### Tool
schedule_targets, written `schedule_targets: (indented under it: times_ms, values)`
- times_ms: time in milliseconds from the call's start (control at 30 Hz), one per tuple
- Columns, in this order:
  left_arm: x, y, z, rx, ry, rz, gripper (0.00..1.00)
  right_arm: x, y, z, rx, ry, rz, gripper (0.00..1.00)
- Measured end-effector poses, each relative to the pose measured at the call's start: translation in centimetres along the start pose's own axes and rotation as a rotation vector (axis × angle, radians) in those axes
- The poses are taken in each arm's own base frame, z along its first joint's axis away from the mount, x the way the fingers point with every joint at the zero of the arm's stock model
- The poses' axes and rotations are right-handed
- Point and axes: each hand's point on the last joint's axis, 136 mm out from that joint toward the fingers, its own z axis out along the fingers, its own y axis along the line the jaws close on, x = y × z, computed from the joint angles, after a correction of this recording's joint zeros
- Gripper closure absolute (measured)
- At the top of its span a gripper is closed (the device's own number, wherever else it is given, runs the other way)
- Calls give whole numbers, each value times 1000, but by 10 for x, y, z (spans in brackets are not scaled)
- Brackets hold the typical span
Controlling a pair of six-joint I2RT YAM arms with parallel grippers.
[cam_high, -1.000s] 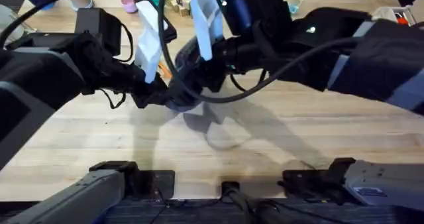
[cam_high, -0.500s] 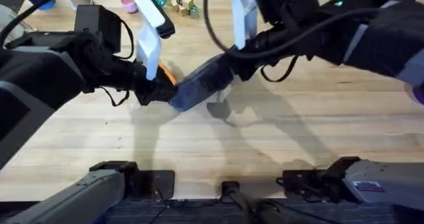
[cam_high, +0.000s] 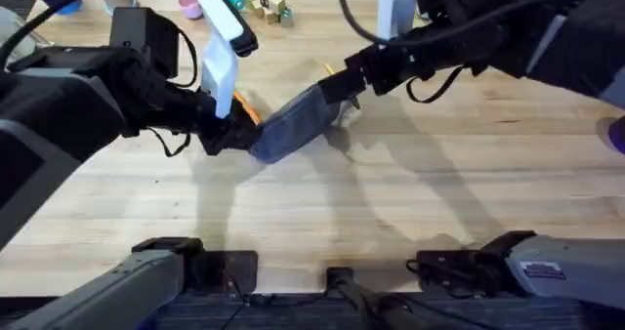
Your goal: Unzip the bag, pick up the pens from the table one at a time and place them inside, then zip the bag closed.
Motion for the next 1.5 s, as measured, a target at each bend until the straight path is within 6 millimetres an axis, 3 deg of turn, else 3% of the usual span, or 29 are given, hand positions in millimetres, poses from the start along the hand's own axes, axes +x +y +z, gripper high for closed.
schedule_targets:
  times_ms: [233, 700, 867, 1100, 1300, 1500]
  values:
    - [0, 0, 0, 0, 0, 0, 958, -7, -23, -2, -31, -38, 151, 5]
    - [0, 0, 0, 0, 0, 0, 957, -12, -40, 25, -345, -67, 310, 5]
    - [0, 0, 0, 0, 0, 0, 958, -9, -54, 32, -365, -71, 347, 6]
    - [0, 1, 0, -2, -1, 2, 957, -6, -76, 27, -344, -91, 391, 5]
    - [-1, 1, 0, -3, -2, 2, 957, -6, -74, 27, -350, -88, 389, 5]
    - [-1, 1, 0, -3, -2, 2, 957, 4, -63, 45, -377, -35, 394, 6]
